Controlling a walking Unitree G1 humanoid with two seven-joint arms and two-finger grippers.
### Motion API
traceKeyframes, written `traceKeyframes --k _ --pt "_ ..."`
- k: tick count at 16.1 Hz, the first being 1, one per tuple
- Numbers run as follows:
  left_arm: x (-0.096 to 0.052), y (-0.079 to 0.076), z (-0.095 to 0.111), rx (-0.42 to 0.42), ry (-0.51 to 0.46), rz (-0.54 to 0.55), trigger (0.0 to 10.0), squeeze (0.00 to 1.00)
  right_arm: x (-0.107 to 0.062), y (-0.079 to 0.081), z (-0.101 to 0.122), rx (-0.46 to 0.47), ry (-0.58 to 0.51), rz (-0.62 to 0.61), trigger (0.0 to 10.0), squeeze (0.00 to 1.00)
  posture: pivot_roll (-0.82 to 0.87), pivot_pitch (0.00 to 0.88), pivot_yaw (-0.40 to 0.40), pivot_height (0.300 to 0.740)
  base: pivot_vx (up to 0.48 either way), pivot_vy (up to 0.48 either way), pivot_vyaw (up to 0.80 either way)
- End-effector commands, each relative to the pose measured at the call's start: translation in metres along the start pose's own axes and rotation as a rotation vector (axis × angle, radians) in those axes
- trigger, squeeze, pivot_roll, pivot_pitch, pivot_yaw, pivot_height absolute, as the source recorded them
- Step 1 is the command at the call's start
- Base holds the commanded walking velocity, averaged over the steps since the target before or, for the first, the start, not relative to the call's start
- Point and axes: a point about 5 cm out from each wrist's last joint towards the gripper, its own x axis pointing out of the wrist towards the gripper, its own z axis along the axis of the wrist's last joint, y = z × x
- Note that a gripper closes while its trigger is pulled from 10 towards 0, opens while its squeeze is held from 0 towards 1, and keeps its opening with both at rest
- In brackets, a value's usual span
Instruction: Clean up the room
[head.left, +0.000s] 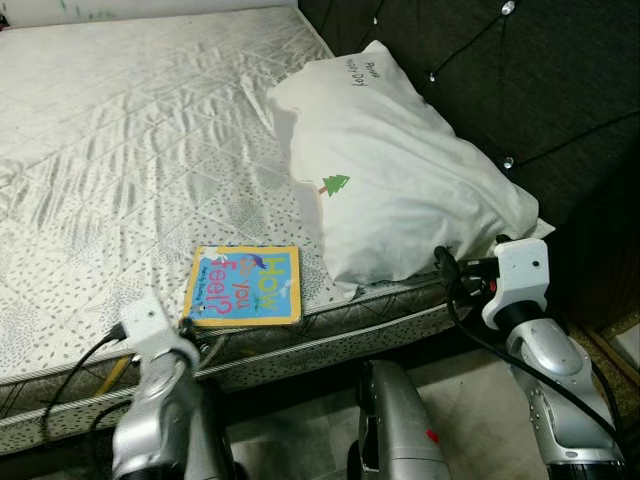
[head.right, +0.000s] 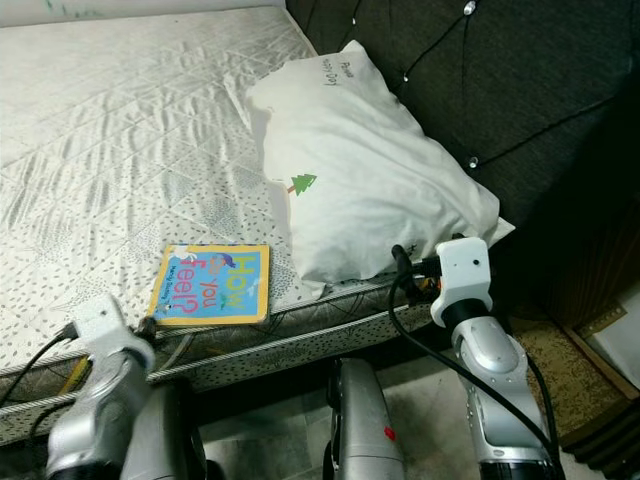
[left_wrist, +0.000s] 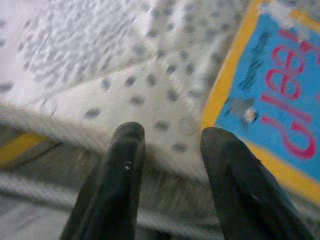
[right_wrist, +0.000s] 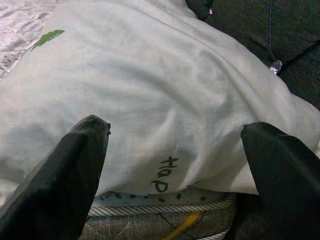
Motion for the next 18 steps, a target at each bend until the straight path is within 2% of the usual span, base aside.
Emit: traceKeyframes --k 1,3,7,10,11,13,15,18 --pt "-0.007 0.0 -0.003 0.013 0.025 -0.013 10.0 1.0 0.001 -0.002 0.0 -0.008 -0.002 -0.004 10.0 0.0 -0.12 0.083 -0.019 0.523 0.0 0.0 0.0" --pt "-0.019 -0.01 0.005 0.103 -0.018 -0.122 10.0 1.0 0.003 0.001 -0.001 -0.003 -0.004 0.002 10.0 0.0 -0.11 0.078 -0.023 0.523 0.0 0.0 0.0" --pt "-0.034 -0.047 0.002 0.207 0.032 -0.411 10.0 1.0 0.008 0.006 0.002 0.004 -0.015 0.021 10.0 0.0 -0.11 0.073 -0.028 0.523 0.0 0.0 0.0" --pt "-0.038 -0.068 -0.013 0.214 0.182 -0.588 10.0 1.0 0.012 0.006 0.004 0.005 -0.026 0.018 10.0 0.0 -0.12 0.068 -0.026 0.523 0.0 0.0 0.0" --pt "-0.037 -0.069 -0.018 0.233 0.213 -0.621 10.0 1.0 0.012 0.007 0.005 0.005 -0.032 0.021 10.0 0.0 -0.12 0.067 -0.025 0.523 0.0 0.0 0.0" --pt "-0.033 -0.068 -0.022 0.251 0.225 -0.622 10.0 1.0 0.012 0.007 0.006 0.004 -0.034 0.021 10.0 0.0 -0.13 0.065 -0.022 0.523 0.0 0.0 0.0" --pt "-0.022 -0.069 -0.026 0.271 0.271 -0.645 10.0 1.0 0.012 0.007 0.006 0.005 -0.036 0.018 10.0 0.0 -0.13 0.063 -0.024 0.523 0.0 0.0 0.0" --pt "-0.004 -0.075 -0.026 0.298 0.288 -0.663 10.0 1.0 0.013 0.008 0.008 0.002 -0.043 0.022 10.0 0.0 -0.14 0.057 -0.029 0.523 0.0 0.0 0.0"
